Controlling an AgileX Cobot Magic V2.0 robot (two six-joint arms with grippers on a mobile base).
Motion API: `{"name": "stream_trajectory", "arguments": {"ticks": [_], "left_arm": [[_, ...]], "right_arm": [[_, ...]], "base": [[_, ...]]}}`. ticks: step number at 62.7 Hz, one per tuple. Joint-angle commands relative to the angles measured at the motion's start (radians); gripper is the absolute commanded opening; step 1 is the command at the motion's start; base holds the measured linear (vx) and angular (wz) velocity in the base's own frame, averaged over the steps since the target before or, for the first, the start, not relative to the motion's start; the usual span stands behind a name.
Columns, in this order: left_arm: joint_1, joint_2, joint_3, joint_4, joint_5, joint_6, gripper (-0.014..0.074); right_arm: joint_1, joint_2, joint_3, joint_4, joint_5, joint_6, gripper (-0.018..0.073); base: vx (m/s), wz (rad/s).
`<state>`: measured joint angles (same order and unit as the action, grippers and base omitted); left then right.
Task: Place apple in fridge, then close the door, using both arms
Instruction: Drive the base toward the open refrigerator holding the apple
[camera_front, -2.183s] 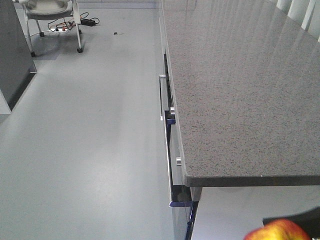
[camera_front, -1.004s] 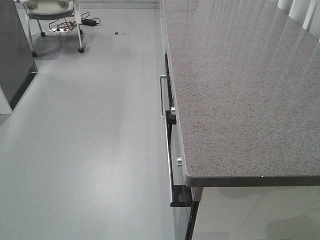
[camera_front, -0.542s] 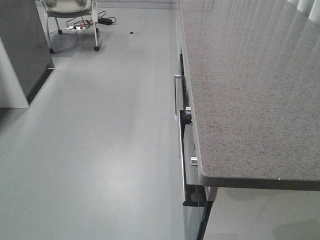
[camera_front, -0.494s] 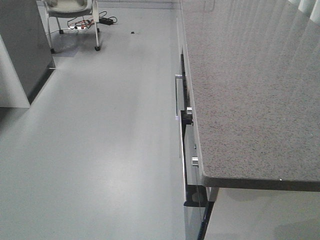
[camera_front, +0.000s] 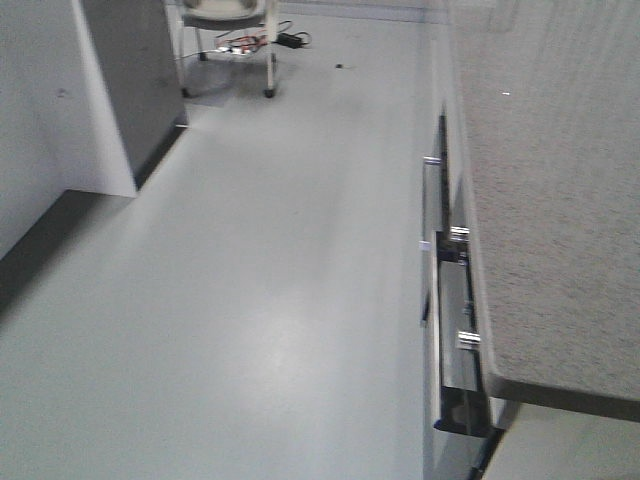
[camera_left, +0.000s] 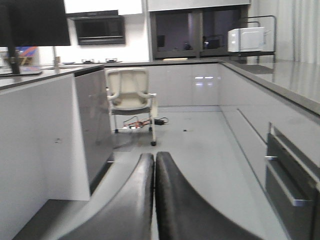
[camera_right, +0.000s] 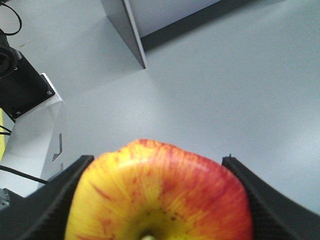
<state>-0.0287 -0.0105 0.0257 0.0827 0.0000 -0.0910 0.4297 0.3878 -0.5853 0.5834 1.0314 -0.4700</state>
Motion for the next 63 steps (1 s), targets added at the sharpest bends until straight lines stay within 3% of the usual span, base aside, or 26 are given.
{"name": "stream_trajectory", "arguments": {"ticks": [1,63], "left_arm": [[-0.003,-0.016,0.028,-0.007,-0.077,-0.004,-0.0006],[-0.003,-0.016,0.028,-0.007,-0.077,-0.004,-0.0006]], "right_arm": [[0.001,0.007,-0.027,0.042,-0.051,0.0,0.032],[0.001,0.007,-0.027,0.042,-0.051,0.0,0.032]], "base": [[0.0,0.4],[0.0,0.47]]}}
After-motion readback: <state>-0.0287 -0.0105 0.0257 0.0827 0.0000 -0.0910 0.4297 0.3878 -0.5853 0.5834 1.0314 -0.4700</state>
